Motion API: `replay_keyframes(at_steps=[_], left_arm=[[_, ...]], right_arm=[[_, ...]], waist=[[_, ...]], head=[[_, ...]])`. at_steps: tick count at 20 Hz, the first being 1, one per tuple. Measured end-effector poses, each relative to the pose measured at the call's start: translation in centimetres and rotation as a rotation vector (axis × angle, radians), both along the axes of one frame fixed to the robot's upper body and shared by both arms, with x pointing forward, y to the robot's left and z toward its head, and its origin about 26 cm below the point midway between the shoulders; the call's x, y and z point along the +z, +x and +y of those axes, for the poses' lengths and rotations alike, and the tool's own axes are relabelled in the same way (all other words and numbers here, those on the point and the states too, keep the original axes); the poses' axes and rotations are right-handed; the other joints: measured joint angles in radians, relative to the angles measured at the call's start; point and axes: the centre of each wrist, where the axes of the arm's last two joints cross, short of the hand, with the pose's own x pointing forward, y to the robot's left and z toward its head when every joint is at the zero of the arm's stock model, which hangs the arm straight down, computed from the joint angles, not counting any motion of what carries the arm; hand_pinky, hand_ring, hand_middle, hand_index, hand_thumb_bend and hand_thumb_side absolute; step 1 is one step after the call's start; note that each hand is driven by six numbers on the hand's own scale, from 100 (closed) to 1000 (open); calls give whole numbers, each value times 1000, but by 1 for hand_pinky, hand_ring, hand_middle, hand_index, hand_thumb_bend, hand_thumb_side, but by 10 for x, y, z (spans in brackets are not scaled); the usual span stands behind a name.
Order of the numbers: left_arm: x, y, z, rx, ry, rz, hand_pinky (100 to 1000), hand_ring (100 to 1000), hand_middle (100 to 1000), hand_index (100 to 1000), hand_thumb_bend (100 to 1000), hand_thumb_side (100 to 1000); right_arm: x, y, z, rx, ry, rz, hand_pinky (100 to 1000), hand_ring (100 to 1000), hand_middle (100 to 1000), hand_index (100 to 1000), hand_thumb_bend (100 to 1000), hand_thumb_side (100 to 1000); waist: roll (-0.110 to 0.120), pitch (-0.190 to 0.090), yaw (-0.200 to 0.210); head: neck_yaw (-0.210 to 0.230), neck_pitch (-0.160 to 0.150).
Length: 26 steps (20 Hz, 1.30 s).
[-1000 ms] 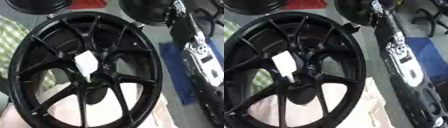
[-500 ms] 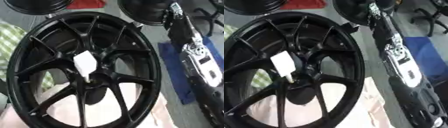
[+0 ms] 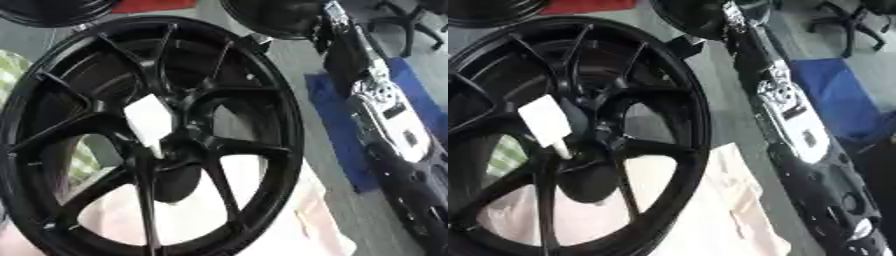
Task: Pull the pin out of the wheel hub.
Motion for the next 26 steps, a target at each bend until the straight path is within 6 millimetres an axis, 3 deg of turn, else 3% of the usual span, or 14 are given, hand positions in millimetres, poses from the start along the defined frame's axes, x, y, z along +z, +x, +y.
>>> replay_keyframes(at_steps=[6, 13, 18, 21, 22, 23, 25, 26], left_arm=[[43, -2, -5, -81, 384, -7, 826, 647, 684, 822, 484, 620], [104, -12, -39, -217, 736, -1, 824, 698, 703, 821, 514, 608], [124, -18, -66, -241, 893, 58, 822, 716, 710, 823, 531, 602], [131, -21, -83, -258, 949, 73, 825, 723, 715, 823, 539, 596], [133, -22, -89, -266, 962, 73, 826, 723, 716, 825, 486, 643], [136, -23, -94, -273, 973, 72, 827, 726, 720, 827, 539, 594], [140, -26, -106, -290, 991, 72, 828, 728, 724, 828, 538, 589], [142, -28, -111, -299, 999, 71, 829, 725, 723, 828, 485, 634]], right_arm=[[-8, 0, -2, -9, -15, 37, 1000, 735, 510, 710, 100, 743], [-8, -1, -4, -10, -36, 42, 1000, 735, 510, 710, 100, 743], [-7, -1, -5, -14, -46, 42, 1000, 736, 510, 710, 100, 745], [-6, -1, -6, -15, -51, 41, 1000, 735, 510, 709, 100, 743], [-6, -1, -6, -15, -51, 41, 1000, 735, 509, 710, 100, 730], [-5, -1, -6, -14, -52, 40, 1000, 735, 510, 710, 100, 741], [-4, 0, -4, -7, -54, 37, 1000, 735, 510, 710, 100, 740], [-4, 0, -3, -3, -55, 36, 1000, 735, 510, 710, 100, 730]], waist=[[6, -1, 2], [14, -2, 0], [33, -2, -15], [31, 2, -21], [29, 2, -22], [28, 2, -22], [24, 2, -22], [22, 2, -23]], head=[[4, 0], [1, -6], [-7, -23], [-9, -33], [-11, -37], [-11, -38], [-11, -38], [-10, -40]])
